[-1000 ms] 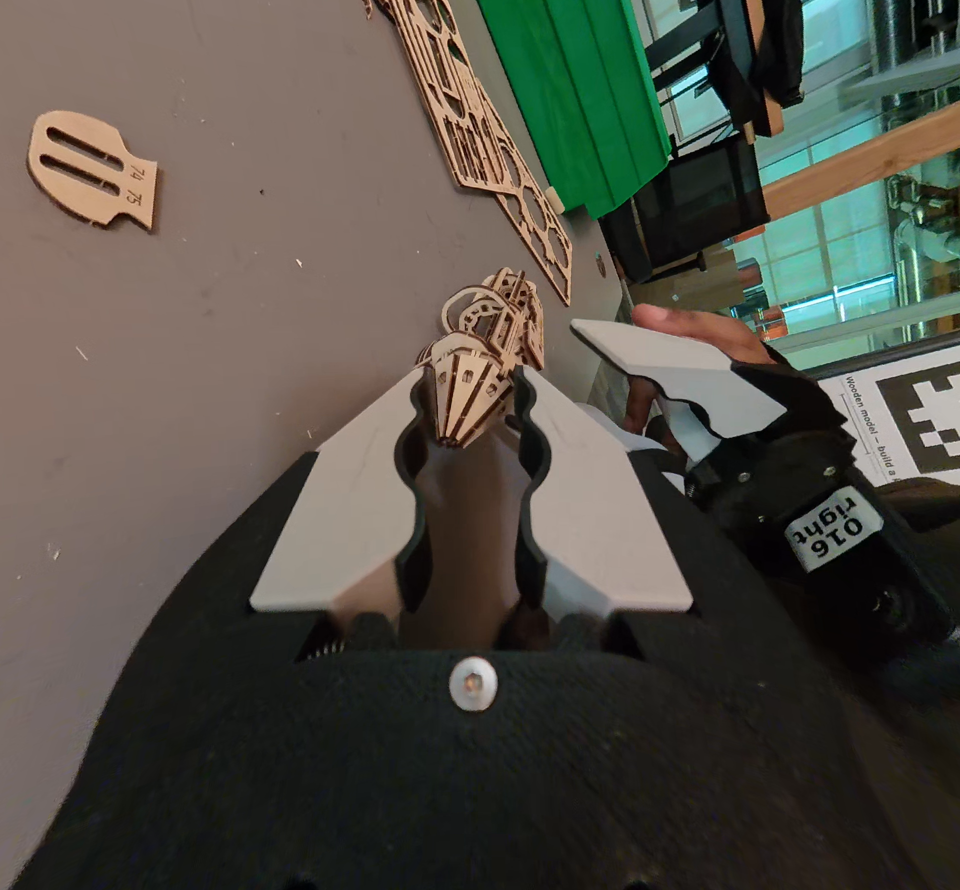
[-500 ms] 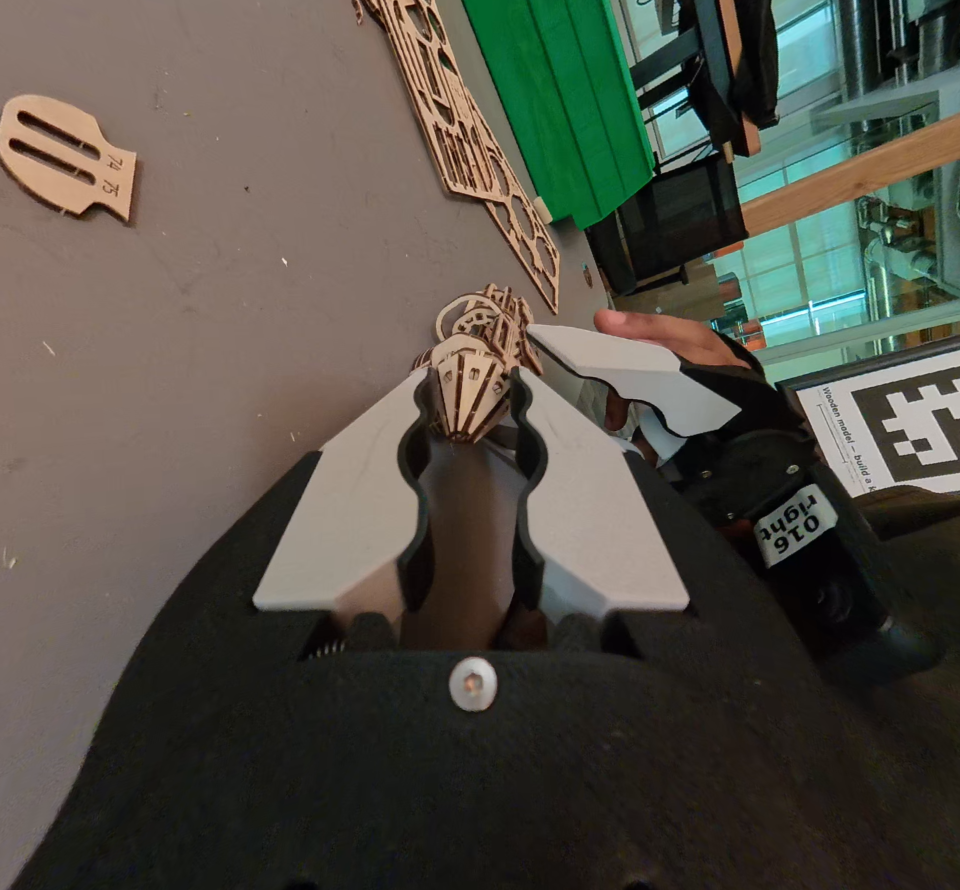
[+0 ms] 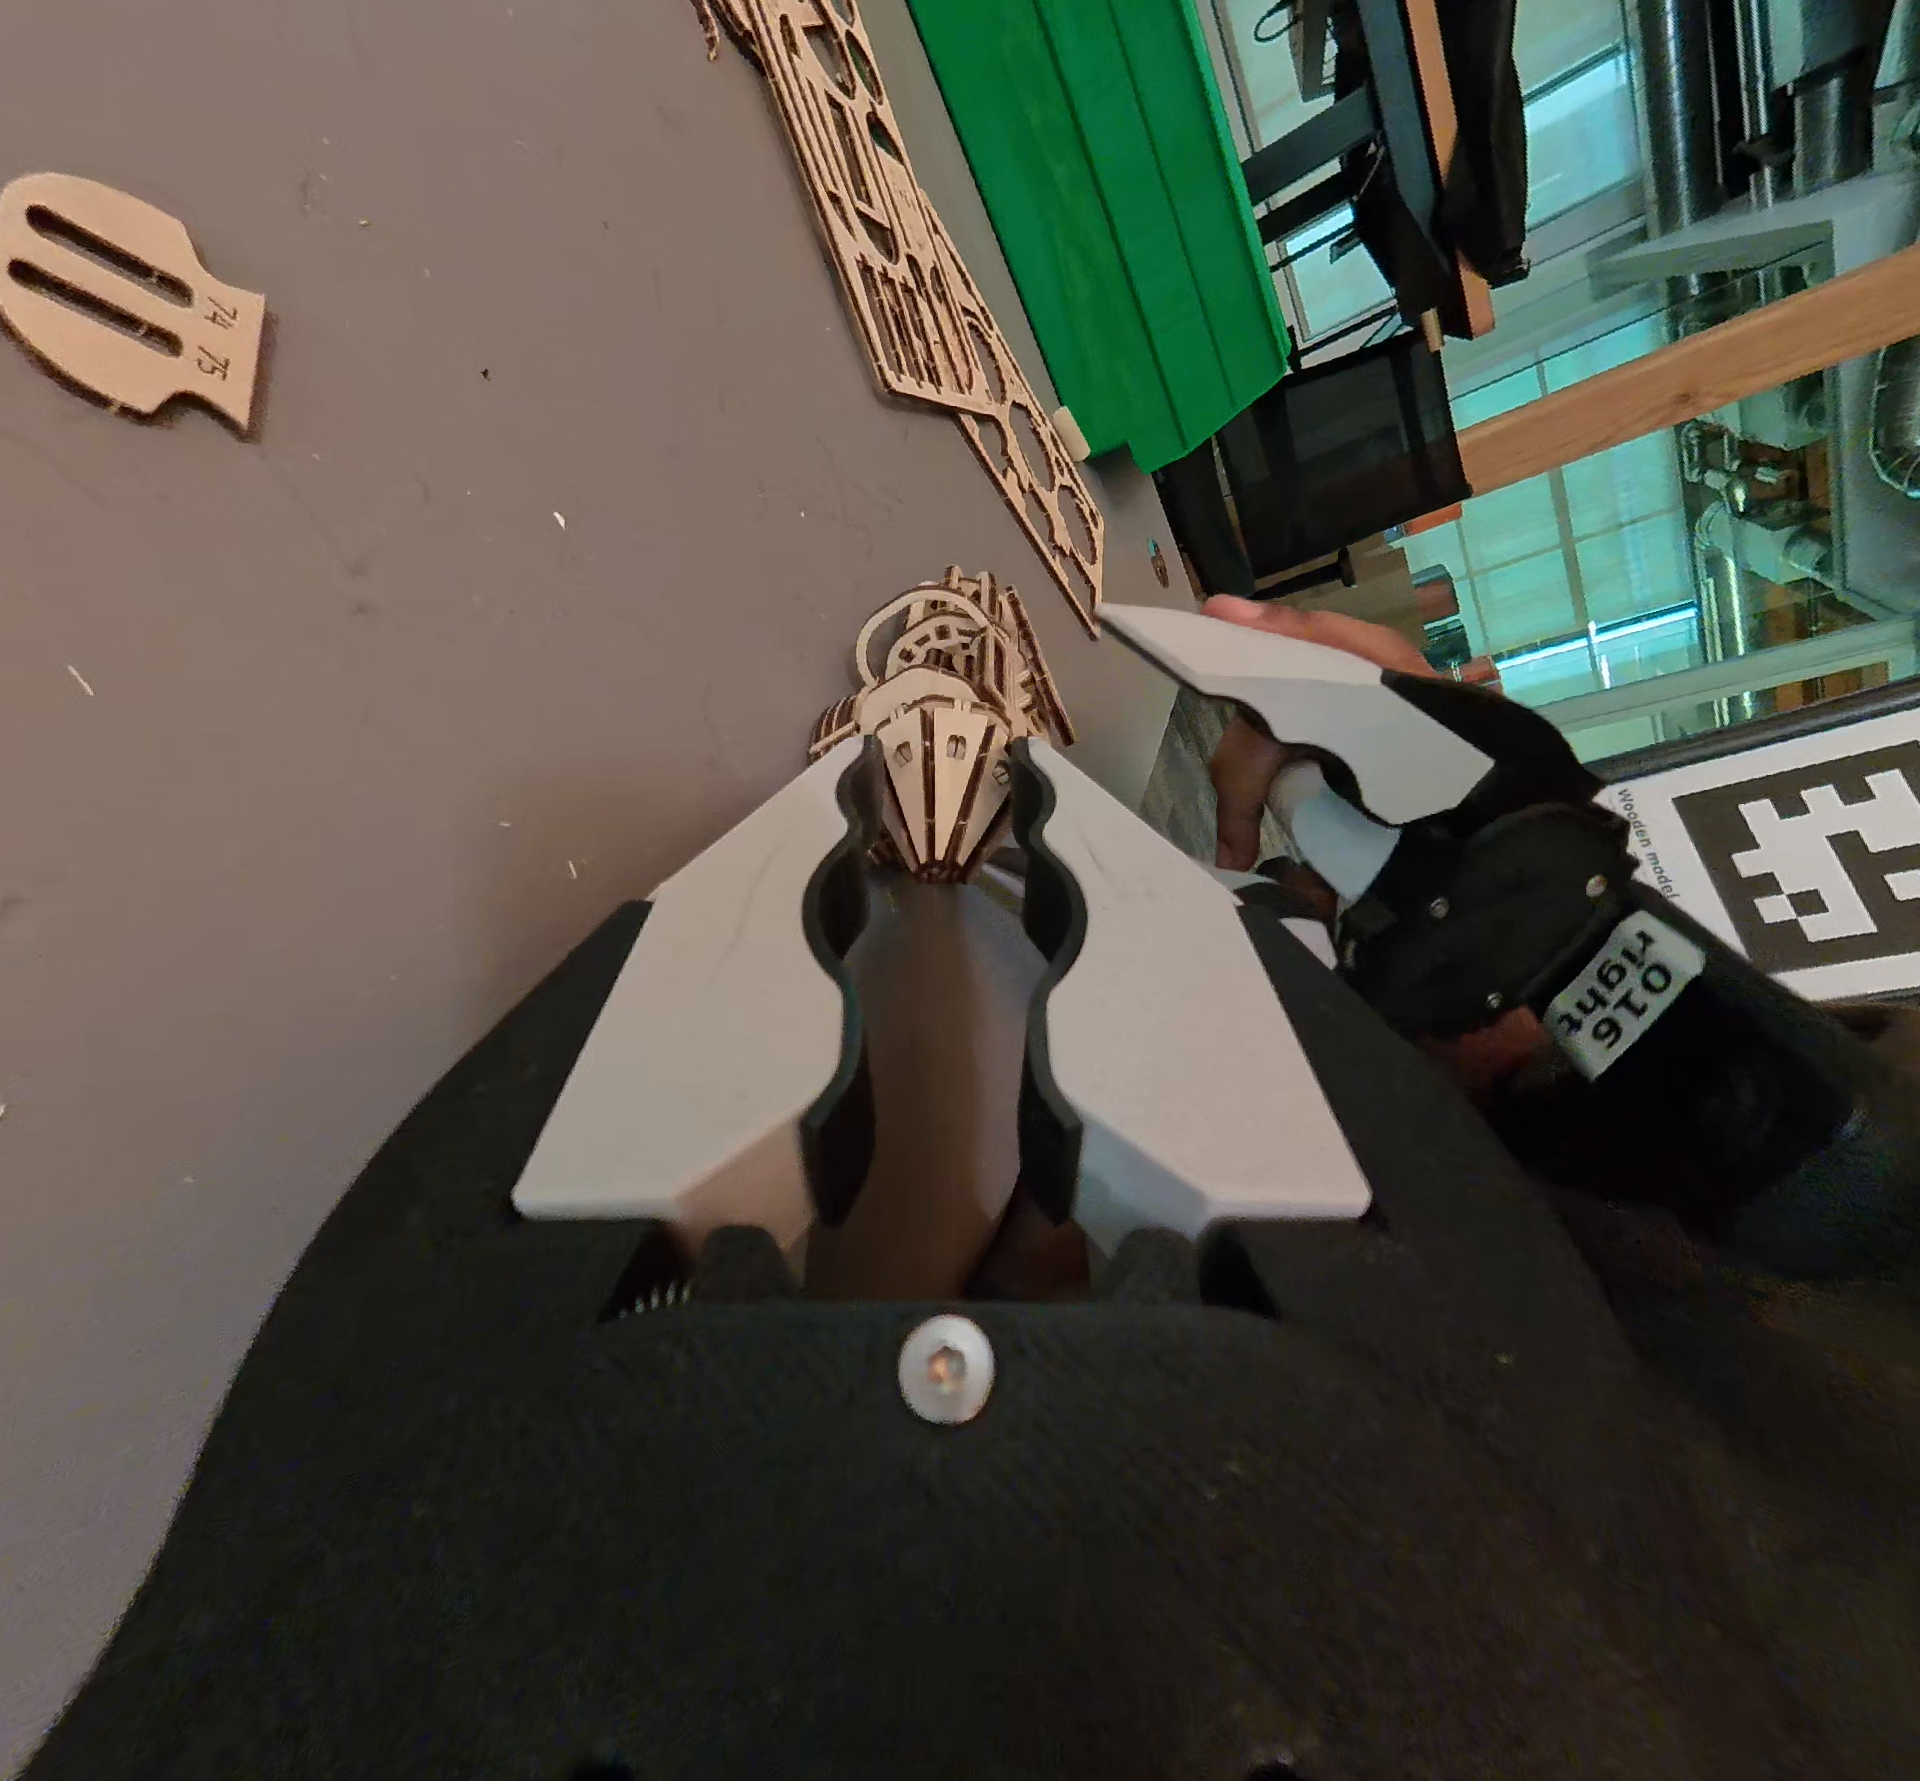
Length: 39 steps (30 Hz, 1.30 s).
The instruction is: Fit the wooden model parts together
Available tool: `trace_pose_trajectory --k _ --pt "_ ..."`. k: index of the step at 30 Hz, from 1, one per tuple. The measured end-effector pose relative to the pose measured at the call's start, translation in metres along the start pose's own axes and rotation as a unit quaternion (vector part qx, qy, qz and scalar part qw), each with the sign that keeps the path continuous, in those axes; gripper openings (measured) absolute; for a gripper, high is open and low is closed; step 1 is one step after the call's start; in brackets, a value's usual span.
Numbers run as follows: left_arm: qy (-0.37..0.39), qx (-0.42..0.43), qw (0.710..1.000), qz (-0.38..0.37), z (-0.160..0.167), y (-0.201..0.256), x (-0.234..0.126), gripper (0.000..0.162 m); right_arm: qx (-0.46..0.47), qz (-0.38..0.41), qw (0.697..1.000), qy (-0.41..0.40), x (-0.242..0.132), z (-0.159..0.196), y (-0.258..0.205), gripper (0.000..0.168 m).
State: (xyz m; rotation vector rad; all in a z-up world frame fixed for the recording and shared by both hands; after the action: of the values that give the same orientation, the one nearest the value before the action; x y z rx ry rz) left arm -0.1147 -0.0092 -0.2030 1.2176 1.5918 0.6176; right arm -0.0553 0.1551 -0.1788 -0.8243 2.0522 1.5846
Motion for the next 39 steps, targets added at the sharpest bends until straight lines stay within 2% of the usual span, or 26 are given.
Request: trace_pose_trajectory --k 2,4,7,11,18,22,25,30,36,39 --pt "0.0 0.0 1.0 0.0 0.0 0.0 0.0 0.024 0.033 -0.023 0.999 0.013 -0.003 0.008 0.008 0.057" --pt "0.0 0.001 1.0 0.001 0.0 0.0 0.0 0.024 0.081 -0.064 0.994 0.039 -0.005 0.014 0.018 0.044" --pt "-0.001 0.003 1.0 0.001 0.0 0.001 0.001 0.024 0.152 -0.127 0.977 0.082 -0.004 0.019 0.034 0.034" --pt "-0.002 0.003 1.0 0.002 0.0 0.001 0.001 0.024 0.194 -0.204 0.953 0.109 0.004 0.024 0.045 0.031" --pt "-0.002 0.006 1.0 0.002 0.0 0.0 0.002 0.024 0.195 -0.283 0.933 0.106 0.018 0.037 0.06 0.034" --pt "-0.001 0.006 1.0 0.003 0.0 0.0 0.002 0.024 0.163 -0.308 0.933 0.084 0.024 0.044 0.068 0.033" --pt "0.0 0.008 1.0 0.003 0.0 0.0 0.002 0.024 0.117 -0.321 0.936 0.081 0.029 0.042 0.072 0.021" --pt "0.003 0.009 1.0 0.001 0.0 -0.001 0.002 0.024 0.01 -0.292 0.955 0.048 0.032 0.032 0.077 0.014" --pt "0.006 0.013 1.0 -0.004 -0.001 -0.001 0.003 0.024 -0.075 -0.308 0.948 0.024 0.032 0.022 0.078 0.015" --pt "0.008 0.012 1.0 -0.004 -0.001 -0.001 0.003 0.024 -0.091 -0.331 0.939 0.018 0.033 0.021 0.077 0.007"
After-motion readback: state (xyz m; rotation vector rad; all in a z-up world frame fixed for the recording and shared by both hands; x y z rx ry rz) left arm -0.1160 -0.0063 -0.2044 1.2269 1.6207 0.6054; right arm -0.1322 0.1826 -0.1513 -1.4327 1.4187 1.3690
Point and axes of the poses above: each gripper's, where its closed fingertips meet, x out along the fingers, z out of its underside, y = z × x across the jaws, the point moved 10 cm from there along -x, back along the fingers, and after that the axes turned 15 degrees about -y, right-handed, at the moved point
